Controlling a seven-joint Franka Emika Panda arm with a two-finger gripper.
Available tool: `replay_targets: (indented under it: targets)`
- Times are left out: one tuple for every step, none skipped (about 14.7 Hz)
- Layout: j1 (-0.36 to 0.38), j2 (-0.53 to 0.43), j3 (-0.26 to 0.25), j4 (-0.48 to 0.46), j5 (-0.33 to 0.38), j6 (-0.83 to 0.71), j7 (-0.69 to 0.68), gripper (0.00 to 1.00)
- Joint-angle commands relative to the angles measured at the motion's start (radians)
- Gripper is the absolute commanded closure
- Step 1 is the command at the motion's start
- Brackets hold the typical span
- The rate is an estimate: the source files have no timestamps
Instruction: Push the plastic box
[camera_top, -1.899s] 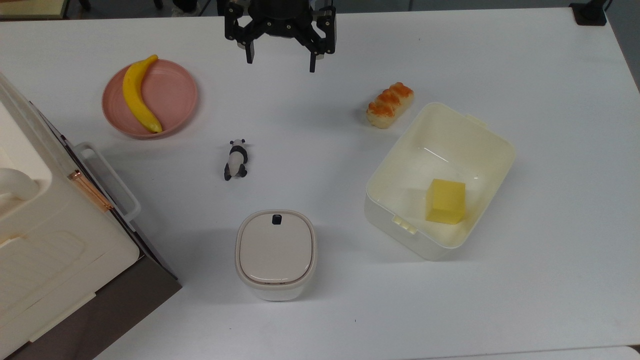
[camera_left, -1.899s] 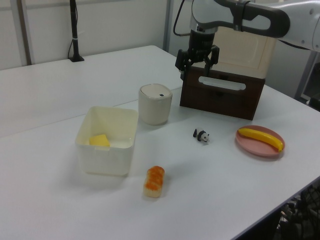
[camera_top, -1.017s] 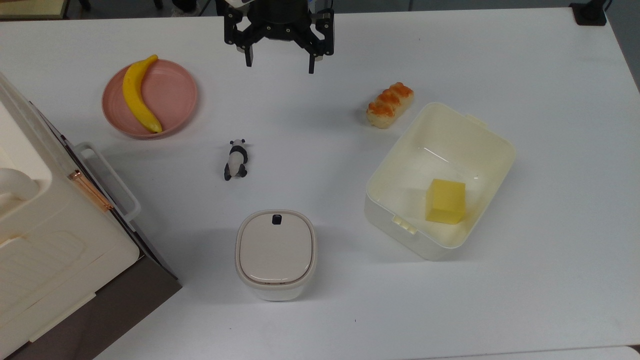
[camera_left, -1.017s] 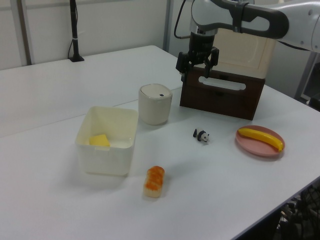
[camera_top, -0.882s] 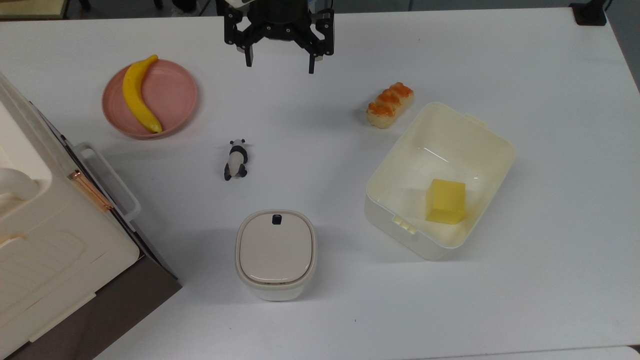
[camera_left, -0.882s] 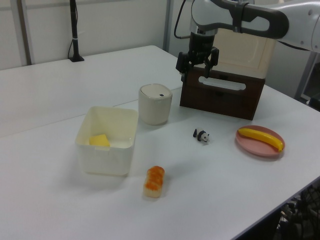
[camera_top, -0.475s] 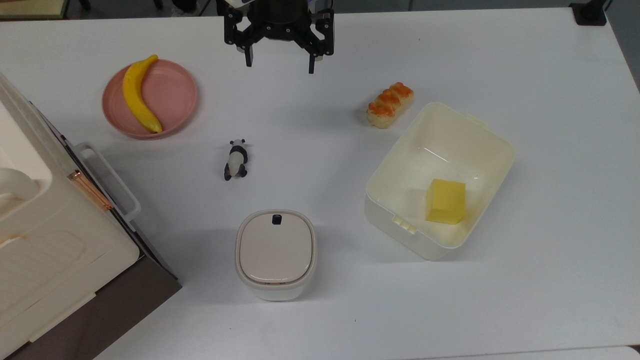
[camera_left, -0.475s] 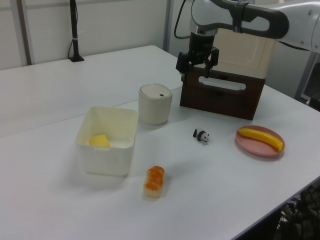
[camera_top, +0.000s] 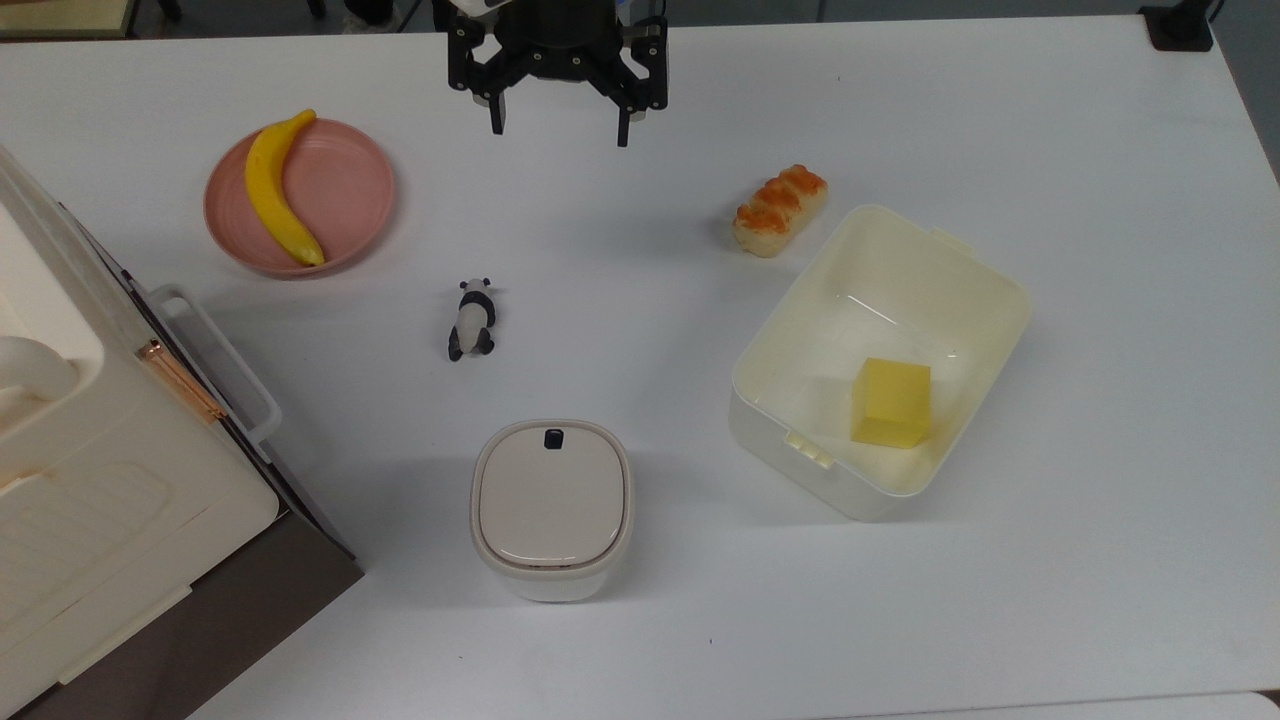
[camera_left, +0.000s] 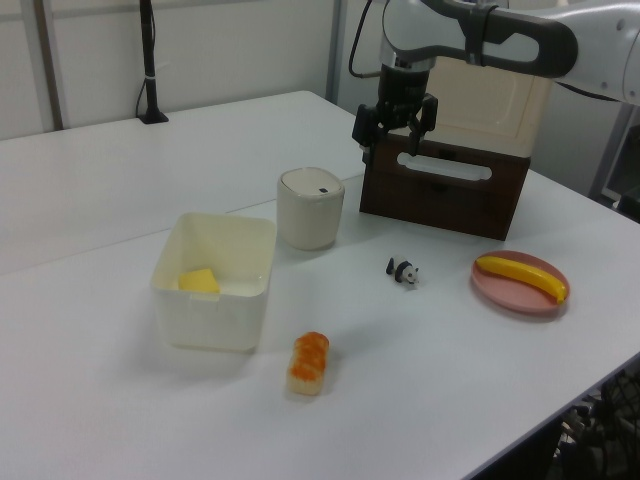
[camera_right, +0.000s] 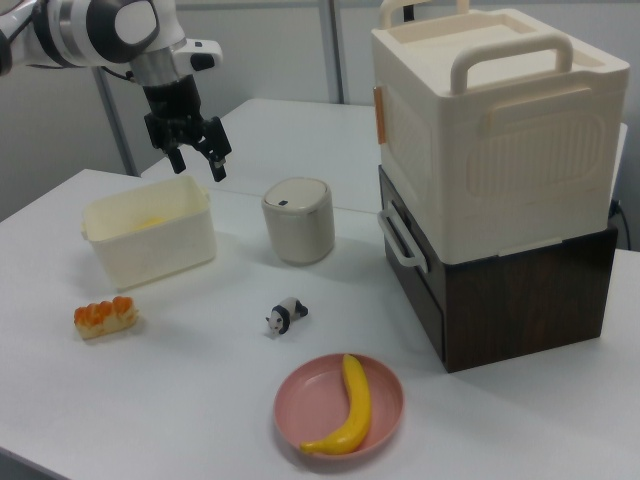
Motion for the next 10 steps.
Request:
replay_targets:
  targets:
    - [0.002,-0.019,-0.003,-0.018,0.003,-0.023,-0.055,0.16]
    - [0.002,-0.019,-0.003,-0.018,0.015,-0.032,-0.071,0.23]
    - [0.002,-0.019,-0.003,-0.017,0.026,-0.049,-0.075,0.25]
    - [0.002,-0.020,-0.003,-0.017,0.031,-0.052,-0.077,0.25]
    - [0.002,-0.020,-0.003,-0.017,0.032,-0.052,-0.075,0.24]
    - [0.003,-0.020,-0.003,-0.017,0.032,-0.052,-0.065,0.07]
    - [0.003,-0.019,-0.003,-0.017,0.032,-0.052,-0.063,0.00]
    - [0.003,-0.019,-0.003,-0.017,0.032,-0.052,-0.063,0.00]
    - [0.005,-0.019,-0.003,-0.017,0.032,-0.051,-0.063,0.00]
    - [0.008,-0.017,-0.003,-0.017,0.032,-0.048,-0.063,0.00]
